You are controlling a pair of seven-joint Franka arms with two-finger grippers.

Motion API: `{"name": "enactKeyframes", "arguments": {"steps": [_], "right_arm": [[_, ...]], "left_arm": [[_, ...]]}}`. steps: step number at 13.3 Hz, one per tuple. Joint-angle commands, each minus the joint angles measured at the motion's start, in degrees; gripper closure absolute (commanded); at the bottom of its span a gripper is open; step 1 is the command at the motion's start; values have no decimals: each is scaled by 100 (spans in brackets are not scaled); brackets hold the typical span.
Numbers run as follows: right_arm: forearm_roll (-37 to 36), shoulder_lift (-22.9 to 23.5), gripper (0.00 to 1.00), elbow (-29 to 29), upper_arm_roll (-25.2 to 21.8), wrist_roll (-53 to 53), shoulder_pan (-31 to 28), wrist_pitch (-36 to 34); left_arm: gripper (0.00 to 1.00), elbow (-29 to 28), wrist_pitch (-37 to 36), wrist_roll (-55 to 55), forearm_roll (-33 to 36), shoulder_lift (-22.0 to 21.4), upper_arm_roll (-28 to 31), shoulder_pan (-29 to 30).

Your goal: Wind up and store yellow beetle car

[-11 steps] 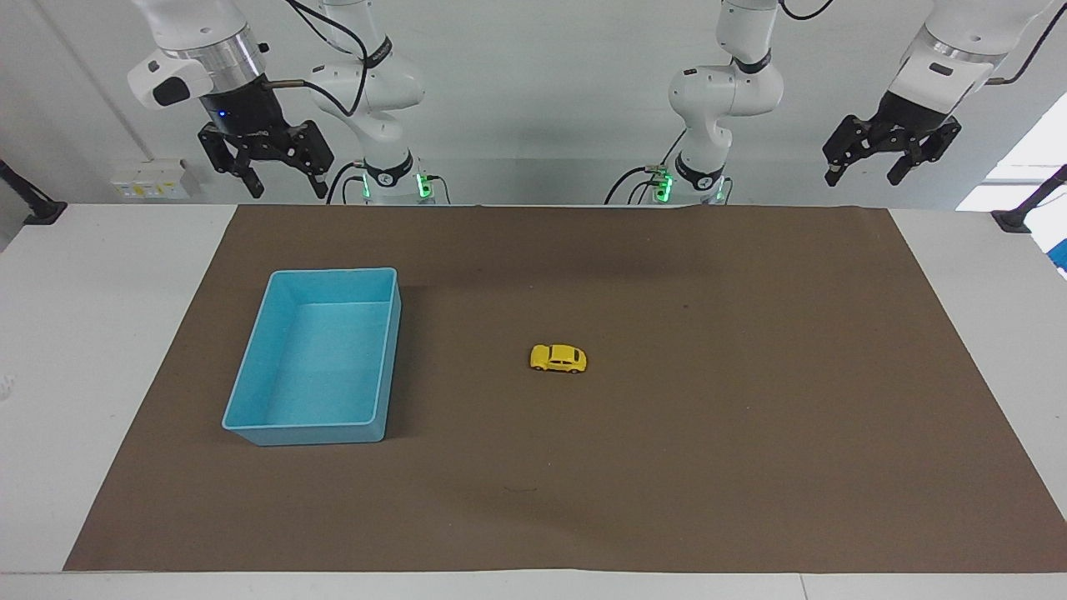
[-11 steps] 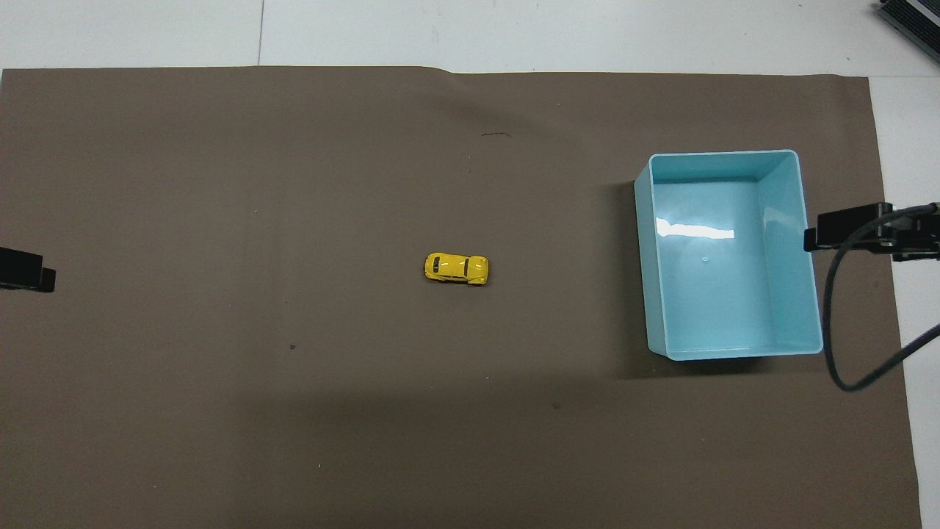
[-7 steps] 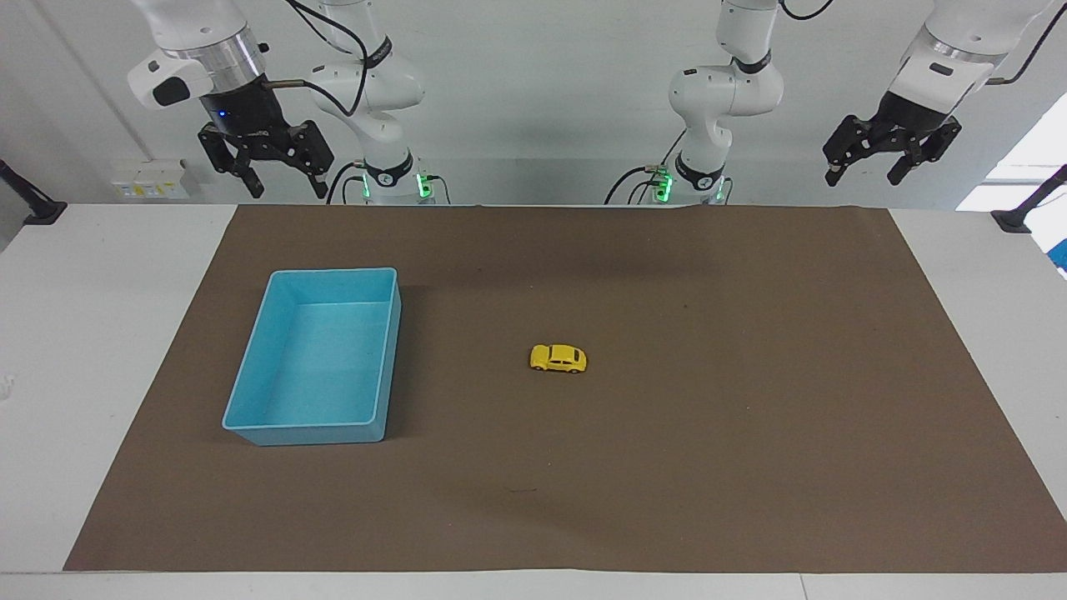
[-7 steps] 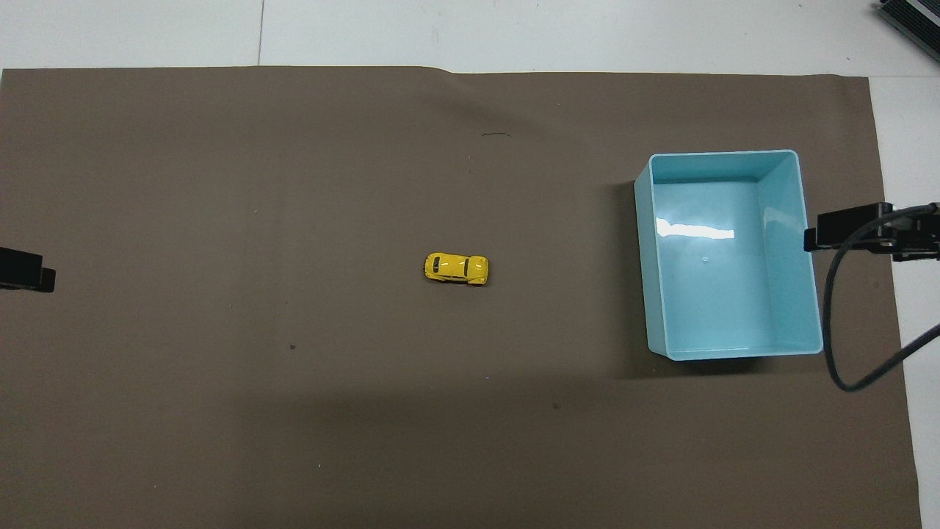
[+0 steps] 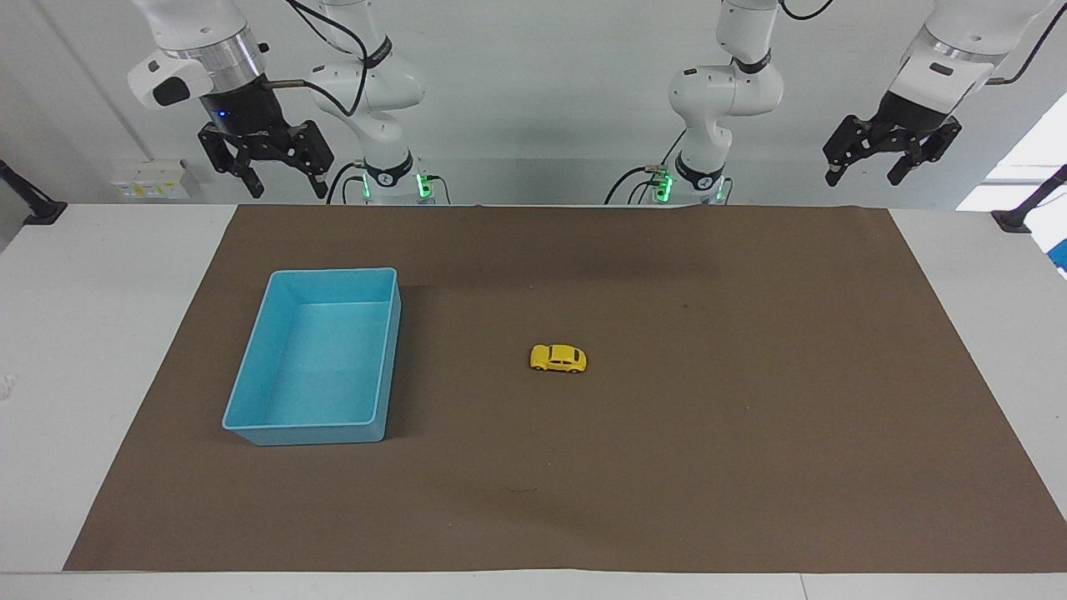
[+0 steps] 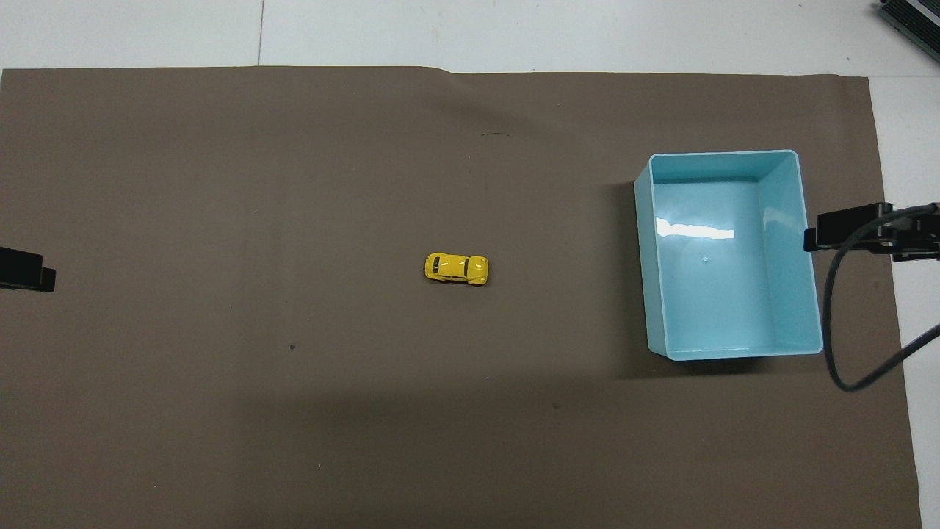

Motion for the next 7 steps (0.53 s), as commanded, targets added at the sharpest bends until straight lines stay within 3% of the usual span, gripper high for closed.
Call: {"name": "enactKeyframes", "arguments": {"steps": [1, 7], "right_arm": [[105, -25, 0, -32, 9, -144, -75, -54], [105, -25, 0, -32, 17, -144, -75, -54]], "left_arm": [[0, -168, 226, -17, -62, -24, -35, -1], [0, -494, 798, -973, -80, 133, -88, -159]]}}
